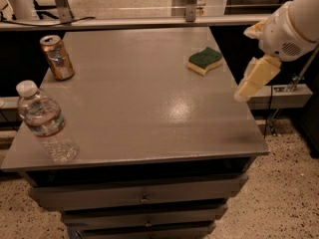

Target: Move sponge near orange can

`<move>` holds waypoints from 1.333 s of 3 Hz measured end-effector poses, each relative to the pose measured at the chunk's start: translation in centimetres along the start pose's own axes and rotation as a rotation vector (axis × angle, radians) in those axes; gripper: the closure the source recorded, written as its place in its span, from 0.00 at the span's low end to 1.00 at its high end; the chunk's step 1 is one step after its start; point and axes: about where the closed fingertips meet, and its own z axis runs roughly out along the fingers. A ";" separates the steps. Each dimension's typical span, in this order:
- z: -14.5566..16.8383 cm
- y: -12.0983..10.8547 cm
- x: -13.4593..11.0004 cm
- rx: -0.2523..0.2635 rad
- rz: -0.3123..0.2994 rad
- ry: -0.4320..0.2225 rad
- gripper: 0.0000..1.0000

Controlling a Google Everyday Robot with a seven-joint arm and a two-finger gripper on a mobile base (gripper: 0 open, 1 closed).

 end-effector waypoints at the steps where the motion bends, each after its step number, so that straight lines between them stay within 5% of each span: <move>1: 3.7 -4.5 -0.4 0.031 0.064 -0.099 0.00; 4: 13.7 -13.8 -0.3 0.085 0.353 -0.337 0.00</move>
Offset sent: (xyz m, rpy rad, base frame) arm 0.1676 0.0040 -0.0647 0.3946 -0.0371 -0.1850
